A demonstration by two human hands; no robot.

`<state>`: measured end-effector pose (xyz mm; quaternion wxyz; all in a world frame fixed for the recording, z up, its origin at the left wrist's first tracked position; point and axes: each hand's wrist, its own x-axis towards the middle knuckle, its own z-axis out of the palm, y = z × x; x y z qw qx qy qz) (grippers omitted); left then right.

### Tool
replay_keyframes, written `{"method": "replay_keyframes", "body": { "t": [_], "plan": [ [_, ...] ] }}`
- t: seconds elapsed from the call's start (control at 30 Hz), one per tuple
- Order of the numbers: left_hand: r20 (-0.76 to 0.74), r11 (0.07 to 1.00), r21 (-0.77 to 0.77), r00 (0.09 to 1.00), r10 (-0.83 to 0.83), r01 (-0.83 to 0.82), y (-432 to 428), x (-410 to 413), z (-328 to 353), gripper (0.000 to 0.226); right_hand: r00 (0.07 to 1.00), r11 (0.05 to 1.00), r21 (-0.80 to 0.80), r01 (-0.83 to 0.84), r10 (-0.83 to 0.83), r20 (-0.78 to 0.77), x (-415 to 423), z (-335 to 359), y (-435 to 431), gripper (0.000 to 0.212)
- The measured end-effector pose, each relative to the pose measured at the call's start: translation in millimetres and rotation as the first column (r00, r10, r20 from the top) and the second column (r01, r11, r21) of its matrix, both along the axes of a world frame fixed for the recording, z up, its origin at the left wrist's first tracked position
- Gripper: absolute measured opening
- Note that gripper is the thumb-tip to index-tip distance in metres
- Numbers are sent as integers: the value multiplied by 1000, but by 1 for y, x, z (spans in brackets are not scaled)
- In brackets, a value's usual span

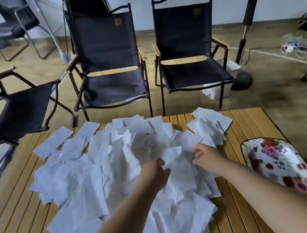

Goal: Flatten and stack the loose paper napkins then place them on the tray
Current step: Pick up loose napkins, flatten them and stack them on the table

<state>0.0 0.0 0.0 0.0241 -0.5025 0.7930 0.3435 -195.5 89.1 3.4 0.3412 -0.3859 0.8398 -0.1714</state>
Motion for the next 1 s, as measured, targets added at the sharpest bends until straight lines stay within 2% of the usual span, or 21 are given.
{"method": "replay_keyframes", "body": {
  "t": [0.13, 0.2, 0.3, 0.4, 0.47, 0.53, 0.57, 0.63, 0.7, 0.77, 0.83, 0.93, 1.0],
  "plan": [
    [58, 998, -42, 998, -34, 37, -2, -8, -27, 30, 996, 998, 54, -18, 13, 88, 0, -32, -7, 60],
    [47, 998, -63, 999, -15, 18, -3, -9, -34, 30, 995, 1000, 16, -9, 7, 96, 7, -46, -8, 53],
    [-60, 998, -59, 998, 32, -36, -8, -8, -45, 30, 997, 980, -184, 73, -71, 17, 15, -59, -5, 25],
    [-213, 998, -27, 975, 57, -64, -6, -4, -49, 26, 991, 928, -364, 82, -115, -70, 23, -64, 5, 21],
    [-319, 996, -64, 946, 45, -69, 2, 2, -47, 24, 988, 893, -443, 82, -131, -81, 30, -65, 17, 28],
    [-396, 990, -133, 918, -1, -56, 14, 10, -42, 13, 989, 877, -470, 99, -139, -51, 37, -62, 30, 47],
    [-417, 983, -177, 908, -39, -39, 20, 15, -38, 6, 990, 877, -470, 98, -134, -43, 41, -59, 36, 58],
    [-425, 959, -284, 896, -127, 1, 35, 23, -26, 12, 994, 879, -473, 64, -100, -51, 47, -50, 49, 74],
    [-421, 934, -357, 886, -195, 36, 49, 31, -12, 13, 996, 872, -489, 2, -47, -80, 53, -37, 62, 78],
    [-423, 918, -392, 876, -232, 54, 61, 40, 2, 12, 989, 863, -500, -78, 6, -145, 58, -26, 74, 71],
    [-426, 905, -418, 865, -267, 74, 71, 51, 12, 10, 975, 854, -499, -146, 39, -217, 64, -15, 88, 46],
    [-448, 901, -428, 849, -281, 72, 87, 70, 22, 8, 980, 831, -538, -137, 34, -197, 81, 3, 116, 6],
    [-456, 909, -413, 850, -264, 61, 97, 82, 25, 8, 983, 816, -562, -137, 39, -182, 94, 13, 137, 18]
  ]
}}
